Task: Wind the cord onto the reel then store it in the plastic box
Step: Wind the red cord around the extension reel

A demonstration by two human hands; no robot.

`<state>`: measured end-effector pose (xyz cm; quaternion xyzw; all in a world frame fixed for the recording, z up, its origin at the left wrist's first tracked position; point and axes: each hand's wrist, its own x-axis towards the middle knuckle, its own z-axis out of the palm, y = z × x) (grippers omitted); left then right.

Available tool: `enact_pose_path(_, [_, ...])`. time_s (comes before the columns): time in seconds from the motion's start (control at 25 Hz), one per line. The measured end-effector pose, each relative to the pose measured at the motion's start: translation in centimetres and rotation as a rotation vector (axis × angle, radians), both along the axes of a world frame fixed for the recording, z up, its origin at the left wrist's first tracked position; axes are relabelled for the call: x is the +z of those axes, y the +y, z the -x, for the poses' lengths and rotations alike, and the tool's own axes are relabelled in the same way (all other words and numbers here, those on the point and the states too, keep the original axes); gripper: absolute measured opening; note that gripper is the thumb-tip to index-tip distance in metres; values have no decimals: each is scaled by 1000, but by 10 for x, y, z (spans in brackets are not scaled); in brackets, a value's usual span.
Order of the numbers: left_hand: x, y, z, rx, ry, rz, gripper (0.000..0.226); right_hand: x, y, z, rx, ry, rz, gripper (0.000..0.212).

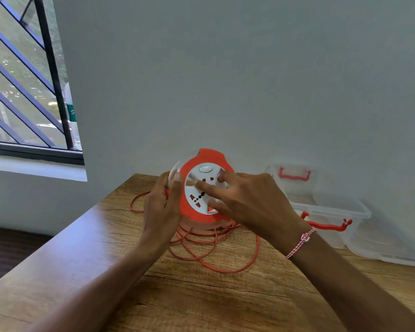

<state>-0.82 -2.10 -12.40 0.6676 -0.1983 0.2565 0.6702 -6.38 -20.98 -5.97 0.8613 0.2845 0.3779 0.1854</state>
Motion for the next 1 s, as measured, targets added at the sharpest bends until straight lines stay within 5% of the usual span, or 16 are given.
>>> enact_pose_path(0.28, [-1,-2,5,12,-38,-26,21,-2,9,2,-69,-23,-231,64])
enact_pose_path(0.44, [-3,-7,12,60,-101,-96,37,-13,32,8,-132,115,-805,61])
enact_pose_path(0.6, [-6,-6,8,106,-136,-107,45,-14,40,9,-15,614,-1561,52])
enact_pose_path(0.68, [-9,-5,1,100,-101,-80,40,-8,30,9,-41,470,-1307,43])
enact_pose_path(0.76, [-10,-4,-3,95,-65,-49,39,-2,12,5,-84,82,-713,39])
enact_pose_path(0.84, [-7,-3,-2,92,-50,-28,32,3,0,1,-24,-39,-295,41])
enact_pose_path(1.0, [-6,-3,1,84,-53,-48,25,-7,-1,-3,-15,-57,-57,63])
